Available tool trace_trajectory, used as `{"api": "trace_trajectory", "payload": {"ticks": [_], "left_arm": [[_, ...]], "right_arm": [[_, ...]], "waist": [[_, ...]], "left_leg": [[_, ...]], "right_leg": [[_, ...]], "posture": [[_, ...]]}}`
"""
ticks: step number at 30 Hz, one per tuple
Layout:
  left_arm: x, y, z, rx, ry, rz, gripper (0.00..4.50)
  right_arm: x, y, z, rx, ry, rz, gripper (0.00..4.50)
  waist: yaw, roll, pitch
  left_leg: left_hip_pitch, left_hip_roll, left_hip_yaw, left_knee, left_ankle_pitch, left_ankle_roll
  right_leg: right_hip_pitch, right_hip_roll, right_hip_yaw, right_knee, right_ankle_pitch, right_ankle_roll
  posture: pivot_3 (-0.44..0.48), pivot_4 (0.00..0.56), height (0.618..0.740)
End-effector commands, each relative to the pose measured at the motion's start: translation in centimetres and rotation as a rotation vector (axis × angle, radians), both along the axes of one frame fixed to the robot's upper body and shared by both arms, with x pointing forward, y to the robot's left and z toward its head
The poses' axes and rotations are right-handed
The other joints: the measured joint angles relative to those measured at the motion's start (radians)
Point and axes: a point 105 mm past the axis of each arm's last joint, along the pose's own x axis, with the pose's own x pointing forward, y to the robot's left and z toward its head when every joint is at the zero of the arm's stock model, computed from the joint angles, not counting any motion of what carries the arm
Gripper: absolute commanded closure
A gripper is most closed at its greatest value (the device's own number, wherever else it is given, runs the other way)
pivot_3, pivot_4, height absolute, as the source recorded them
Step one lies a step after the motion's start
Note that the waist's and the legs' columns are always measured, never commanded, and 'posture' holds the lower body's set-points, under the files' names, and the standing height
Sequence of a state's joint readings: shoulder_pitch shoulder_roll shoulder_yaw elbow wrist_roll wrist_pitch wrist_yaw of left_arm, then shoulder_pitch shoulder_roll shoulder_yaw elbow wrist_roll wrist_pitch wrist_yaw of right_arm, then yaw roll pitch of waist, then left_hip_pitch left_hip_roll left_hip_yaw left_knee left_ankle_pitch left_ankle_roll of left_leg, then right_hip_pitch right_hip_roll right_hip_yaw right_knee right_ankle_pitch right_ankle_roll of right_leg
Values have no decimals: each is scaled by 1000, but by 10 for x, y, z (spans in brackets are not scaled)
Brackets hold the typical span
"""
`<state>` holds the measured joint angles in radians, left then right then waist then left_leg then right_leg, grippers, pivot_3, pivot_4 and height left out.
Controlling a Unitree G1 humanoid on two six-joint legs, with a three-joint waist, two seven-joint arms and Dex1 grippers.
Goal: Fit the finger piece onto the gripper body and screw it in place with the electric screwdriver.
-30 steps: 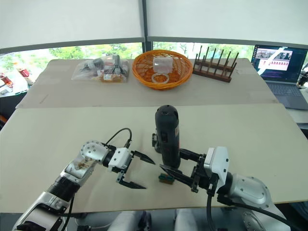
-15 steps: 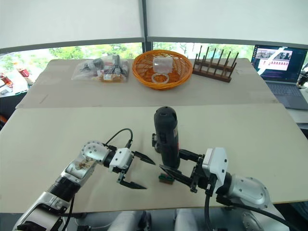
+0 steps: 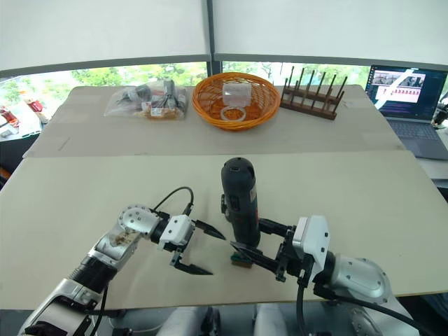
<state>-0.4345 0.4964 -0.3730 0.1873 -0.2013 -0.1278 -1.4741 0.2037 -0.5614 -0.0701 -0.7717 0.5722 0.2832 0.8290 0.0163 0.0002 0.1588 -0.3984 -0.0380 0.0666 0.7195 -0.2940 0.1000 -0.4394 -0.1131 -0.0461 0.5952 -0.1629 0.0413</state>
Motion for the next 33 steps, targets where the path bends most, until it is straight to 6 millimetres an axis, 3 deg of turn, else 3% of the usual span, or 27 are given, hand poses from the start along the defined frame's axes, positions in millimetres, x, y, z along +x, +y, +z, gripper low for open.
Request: {"api": "trace_trajectory", "payload": {"ticks": [1,33], "left_arm": [[0,-3,9,-19,-35,-24,0],[2,-5,11,-31,-36,-13,0]], "right_arm": [[-4,0,17,28,-87,16,2608],[-11,5,7,25,-36,31,2608]], "waist": [[0,0,0],[1,0,0]], "left_leg": [[0,0,0,0,0,0],[0,0,0,0,0,0]], "right_leg": [[0,0,0,0,0,0],[0,0,0,0,0,0]], "posture": [[0,150,740],[0,150,740]]}}
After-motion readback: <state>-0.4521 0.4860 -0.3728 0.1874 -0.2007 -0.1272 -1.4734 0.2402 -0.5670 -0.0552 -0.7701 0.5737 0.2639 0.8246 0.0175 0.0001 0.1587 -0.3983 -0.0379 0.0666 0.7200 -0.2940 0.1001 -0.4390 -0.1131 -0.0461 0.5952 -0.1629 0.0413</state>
